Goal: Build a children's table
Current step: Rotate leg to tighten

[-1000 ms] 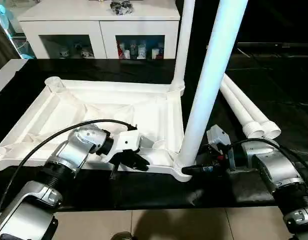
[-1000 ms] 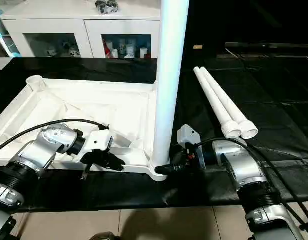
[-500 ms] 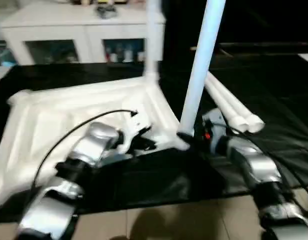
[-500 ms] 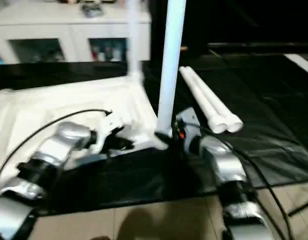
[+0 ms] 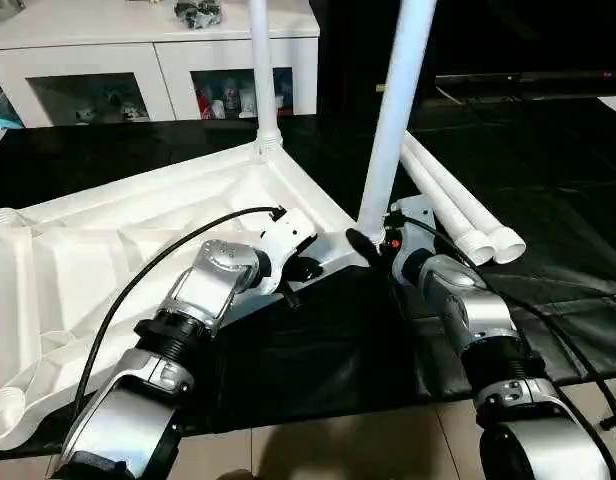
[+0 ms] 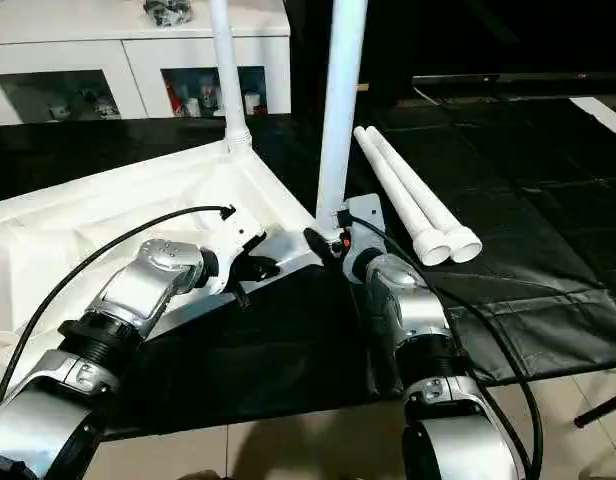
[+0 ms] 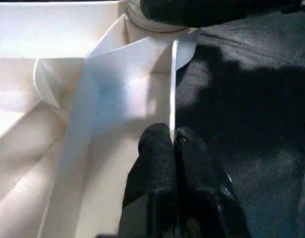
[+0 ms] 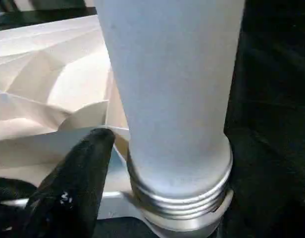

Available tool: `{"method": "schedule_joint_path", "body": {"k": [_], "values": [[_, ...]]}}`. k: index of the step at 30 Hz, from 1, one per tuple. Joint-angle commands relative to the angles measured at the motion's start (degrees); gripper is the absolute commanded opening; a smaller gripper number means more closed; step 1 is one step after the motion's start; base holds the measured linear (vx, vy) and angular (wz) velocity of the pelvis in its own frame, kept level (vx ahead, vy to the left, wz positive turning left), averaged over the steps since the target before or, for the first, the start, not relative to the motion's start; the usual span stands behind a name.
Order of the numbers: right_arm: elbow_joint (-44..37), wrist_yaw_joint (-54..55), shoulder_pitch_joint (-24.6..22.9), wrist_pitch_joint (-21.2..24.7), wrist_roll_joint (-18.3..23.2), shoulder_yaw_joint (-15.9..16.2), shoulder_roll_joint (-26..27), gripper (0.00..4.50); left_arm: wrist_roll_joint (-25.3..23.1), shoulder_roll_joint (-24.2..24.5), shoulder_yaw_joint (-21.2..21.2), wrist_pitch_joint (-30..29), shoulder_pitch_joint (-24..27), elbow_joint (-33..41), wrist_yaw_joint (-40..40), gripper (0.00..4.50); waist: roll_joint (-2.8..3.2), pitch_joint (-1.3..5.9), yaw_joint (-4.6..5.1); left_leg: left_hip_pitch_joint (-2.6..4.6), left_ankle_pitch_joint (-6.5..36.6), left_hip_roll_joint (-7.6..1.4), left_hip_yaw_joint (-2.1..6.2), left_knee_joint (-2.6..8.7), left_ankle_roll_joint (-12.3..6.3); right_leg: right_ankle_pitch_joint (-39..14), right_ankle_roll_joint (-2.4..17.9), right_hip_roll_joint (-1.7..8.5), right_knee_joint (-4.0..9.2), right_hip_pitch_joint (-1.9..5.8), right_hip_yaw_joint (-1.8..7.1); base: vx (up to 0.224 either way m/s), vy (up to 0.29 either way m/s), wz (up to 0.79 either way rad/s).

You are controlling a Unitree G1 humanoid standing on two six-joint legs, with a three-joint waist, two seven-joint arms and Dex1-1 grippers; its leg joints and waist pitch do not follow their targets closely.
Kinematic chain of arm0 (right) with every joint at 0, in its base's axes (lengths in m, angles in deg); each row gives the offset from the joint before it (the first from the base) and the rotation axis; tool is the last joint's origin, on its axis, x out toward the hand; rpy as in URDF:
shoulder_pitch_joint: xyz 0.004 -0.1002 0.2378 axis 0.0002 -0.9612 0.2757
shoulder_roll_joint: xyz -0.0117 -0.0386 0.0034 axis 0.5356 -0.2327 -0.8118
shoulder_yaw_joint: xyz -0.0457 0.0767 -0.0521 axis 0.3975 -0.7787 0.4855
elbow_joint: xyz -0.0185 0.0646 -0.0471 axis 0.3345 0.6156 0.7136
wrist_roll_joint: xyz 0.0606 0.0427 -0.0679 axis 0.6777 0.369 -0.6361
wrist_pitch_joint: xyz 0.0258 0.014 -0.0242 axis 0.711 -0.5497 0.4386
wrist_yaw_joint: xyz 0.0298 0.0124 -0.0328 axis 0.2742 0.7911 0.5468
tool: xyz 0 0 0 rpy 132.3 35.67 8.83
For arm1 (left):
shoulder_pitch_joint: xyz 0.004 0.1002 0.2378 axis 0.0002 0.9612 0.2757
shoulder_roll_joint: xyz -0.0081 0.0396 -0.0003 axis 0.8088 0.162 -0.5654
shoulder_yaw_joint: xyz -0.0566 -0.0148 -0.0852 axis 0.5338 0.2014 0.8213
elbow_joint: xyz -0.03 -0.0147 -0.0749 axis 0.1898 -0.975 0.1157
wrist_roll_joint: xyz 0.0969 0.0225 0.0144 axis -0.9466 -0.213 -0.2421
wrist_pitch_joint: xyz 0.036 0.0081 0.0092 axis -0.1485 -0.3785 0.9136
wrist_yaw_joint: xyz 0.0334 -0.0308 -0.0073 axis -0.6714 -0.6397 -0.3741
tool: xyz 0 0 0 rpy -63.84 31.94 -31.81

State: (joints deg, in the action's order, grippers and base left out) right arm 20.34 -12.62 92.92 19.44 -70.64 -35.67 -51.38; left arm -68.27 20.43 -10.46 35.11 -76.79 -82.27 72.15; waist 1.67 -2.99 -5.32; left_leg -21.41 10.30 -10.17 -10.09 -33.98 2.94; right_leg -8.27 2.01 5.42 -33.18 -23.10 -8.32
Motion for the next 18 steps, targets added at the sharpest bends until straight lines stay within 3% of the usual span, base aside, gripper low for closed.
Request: {"method": "schedule_joint_path", "body": {"k": [1, 5, 10, 18], "values": [[-0.1, -4.8, -1.7, 0.2, 1.2, 2.7, 0.3, 4.12, 0.5, 0.5, -0.1, 3.4, -1.2, 3.8, 0.9, 0.00, -0.37, 4.58, -0.50, 0.62, 9.3, -3.32, 1.24, 3.58, -4.15, -13.4, 10.0, 4.83, 3.41, 3.78, 3.85, 0.000, 0.000, 0.00], [-4.8, -14.9, -4.8, -1.3, 2.7, 2.9, -5.8, 4.42, -0.2, 4.2, -1.5, 7.7, 0.2, 3.1, 5.8, 0.00, -0.33, 4.60, -0.75, 0.62, 9.7, -3.40, 1.24, 3.56, -4.56, -13.0, 9.4, 4.64, 3.43, 3.87, 3.85, 0.000, 0.000, 0.00], [-7.4, -23.4, -6.4, -2.4, 3.1, 3.6, -11.8, 4.42, 0.6, 7.1, -2.7, 12.7, 1.1, 2.3, 12.0, 0.00, -0.22, 4.61, -1.21, 0.52, 9.2, -3.57, 1.14, 3.45, -5.16, -12.2, 10.0, 4.64, 3.24, 3.79, 3.87, 0.000, 0.000, 0.00], [-13.7, -42.4, -9.0, -1.1, 6.6, 6.3, -22.0, 4.42, 3.3, 11.9, -5.7, 19.2, 2.1, 2.5, 26.6, 0.00, 0.00, 4.57, -3.11, 1.05, 11.3, -3.88, 1.06, 3.42, -5.02, -14.9, 9.6, 4.62, 3.48, 3.35, 3.90, 0.000, 0.000, 0.00]]}}
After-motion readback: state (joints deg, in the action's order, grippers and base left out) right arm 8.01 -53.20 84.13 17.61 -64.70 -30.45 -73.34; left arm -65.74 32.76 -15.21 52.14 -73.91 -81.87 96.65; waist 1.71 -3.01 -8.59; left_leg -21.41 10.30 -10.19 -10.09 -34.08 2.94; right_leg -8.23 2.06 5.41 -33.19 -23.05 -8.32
